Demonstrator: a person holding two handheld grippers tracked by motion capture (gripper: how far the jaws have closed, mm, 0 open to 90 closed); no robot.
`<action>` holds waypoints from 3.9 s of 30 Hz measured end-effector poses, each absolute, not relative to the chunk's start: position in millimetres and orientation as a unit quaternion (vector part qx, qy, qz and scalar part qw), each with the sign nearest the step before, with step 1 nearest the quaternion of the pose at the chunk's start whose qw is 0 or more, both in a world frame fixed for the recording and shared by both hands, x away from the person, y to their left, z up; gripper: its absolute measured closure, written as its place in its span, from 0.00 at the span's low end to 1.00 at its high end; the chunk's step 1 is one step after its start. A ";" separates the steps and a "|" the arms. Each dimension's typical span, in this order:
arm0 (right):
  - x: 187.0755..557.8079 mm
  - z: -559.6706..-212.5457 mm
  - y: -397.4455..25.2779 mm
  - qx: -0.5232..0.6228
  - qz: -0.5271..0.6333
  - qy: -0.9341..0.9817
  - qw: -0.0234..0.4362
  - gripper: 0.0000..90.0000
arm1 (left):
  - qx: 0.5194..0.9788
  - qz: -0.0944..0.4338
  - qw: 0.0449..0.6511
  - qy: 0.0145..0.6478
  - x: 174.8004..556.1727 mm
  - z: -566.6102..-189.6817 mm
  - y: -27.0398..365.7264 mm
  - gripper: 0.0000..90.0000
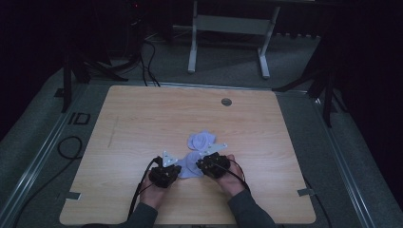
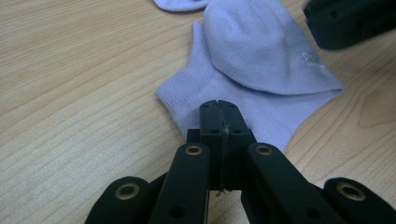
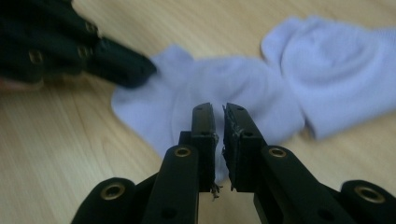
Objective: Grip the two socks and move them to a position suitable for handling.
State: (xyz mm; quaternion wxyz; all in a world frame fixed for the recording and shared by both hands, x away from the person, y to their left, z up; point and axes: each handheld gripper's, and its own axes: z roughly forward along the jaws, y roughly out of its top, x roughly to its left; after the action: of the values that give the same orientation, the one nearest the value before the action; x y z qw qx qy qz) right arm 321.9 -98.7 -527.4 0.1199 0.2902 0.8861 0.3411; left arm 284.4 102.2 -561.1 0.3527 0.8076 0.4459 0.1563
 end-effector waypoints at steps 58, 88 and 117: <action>339.8 -516.1 -110.5 0.333 0.352 0.870 0.092 0.96 | 0.805 0.154 0.358 0.448 284.8 -561.8 102.8 1.00; 305.8 -538.5 -199.0 0.426 0.345 0.829 0.109 0.98 | 0.804 0.151 0.359 0.449 284.8 -561.9 103.4 1.00; 351.8 -482.7 -142.6 0.351 0.362 0.850 0.150 0.96 | 0.801 0.144 0.362 0.455 280.4 -562.0 103.7 0.99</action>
State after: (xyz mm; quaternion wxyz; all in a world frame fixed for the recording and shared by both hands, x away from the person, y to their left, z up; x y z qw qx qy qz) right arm 351.8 -142.6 -482.7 0.1505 0.3509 0.8504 0.3619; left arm 280.4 103.7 -562.0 0.3623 0.8006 0.4549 0.1441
